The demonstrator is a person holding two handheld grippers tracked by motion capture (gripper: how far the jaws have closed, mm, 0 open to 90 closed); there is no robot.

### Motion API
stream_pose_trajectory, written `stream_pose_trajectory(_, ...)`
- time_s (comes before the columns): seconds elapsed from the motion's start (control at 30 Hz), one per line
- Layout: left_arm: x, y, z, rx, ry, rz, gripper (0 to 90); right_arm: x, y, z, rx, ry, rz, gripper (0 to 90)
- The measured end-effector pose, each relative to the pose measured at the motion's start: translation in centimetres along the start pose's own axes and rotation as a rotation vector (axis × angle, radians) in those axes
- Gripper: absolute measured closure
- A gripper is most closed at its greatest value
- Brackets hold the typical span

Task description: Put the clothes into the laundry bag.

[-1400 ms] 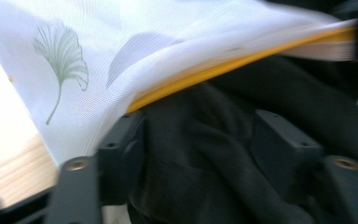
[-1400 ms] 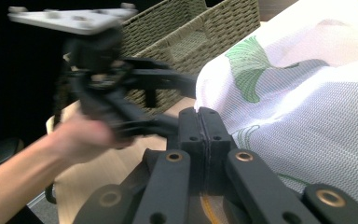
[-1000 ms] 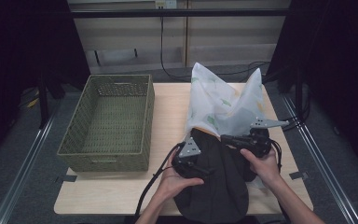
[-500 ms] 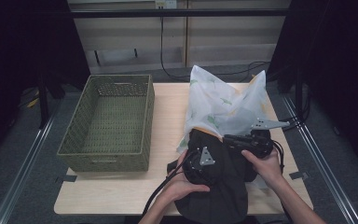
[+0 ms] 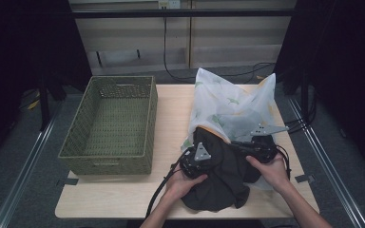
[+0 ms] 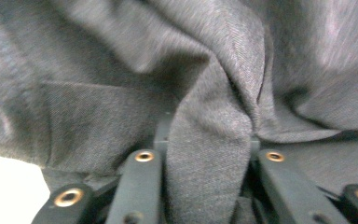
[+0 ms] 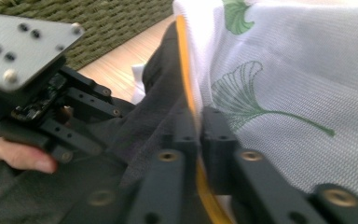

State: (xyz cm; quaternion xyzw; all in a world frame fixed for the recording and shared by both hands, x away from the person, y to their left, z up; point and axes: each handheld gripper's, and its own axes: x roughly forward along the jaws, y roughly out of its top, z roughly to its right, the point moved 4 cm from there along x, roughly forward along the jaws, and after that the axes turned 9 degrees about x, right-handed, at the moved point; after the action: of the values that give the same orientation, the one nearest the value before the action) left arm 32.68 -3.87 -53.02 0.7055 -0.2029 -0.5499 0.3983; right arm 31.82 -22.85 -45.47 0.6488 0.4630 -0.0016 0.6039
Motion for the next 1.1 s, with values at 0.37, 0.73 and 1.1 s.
stream_pose_trajectory(0.37,-0.7,3.2,-0.6,-0.096,-0.027,0.223,77.1,-1.3,2.9,-3.9,-0.006,0.163,0.093,90.0)
stream_pose_trajectory(0.73,-5.9,9.3,-3.2,-0.127,0.098,0.472,77.8,-5.0,5.3,-5.8,0.020,0.281,0.226,90.0)
stream_pose_trajectory(1.1,-14.3,13.3,-3.7,-0.015,0.194,0.505,77.5,-7.0,7.7,-8.9,-0.003,0.401,0.331,90.0)
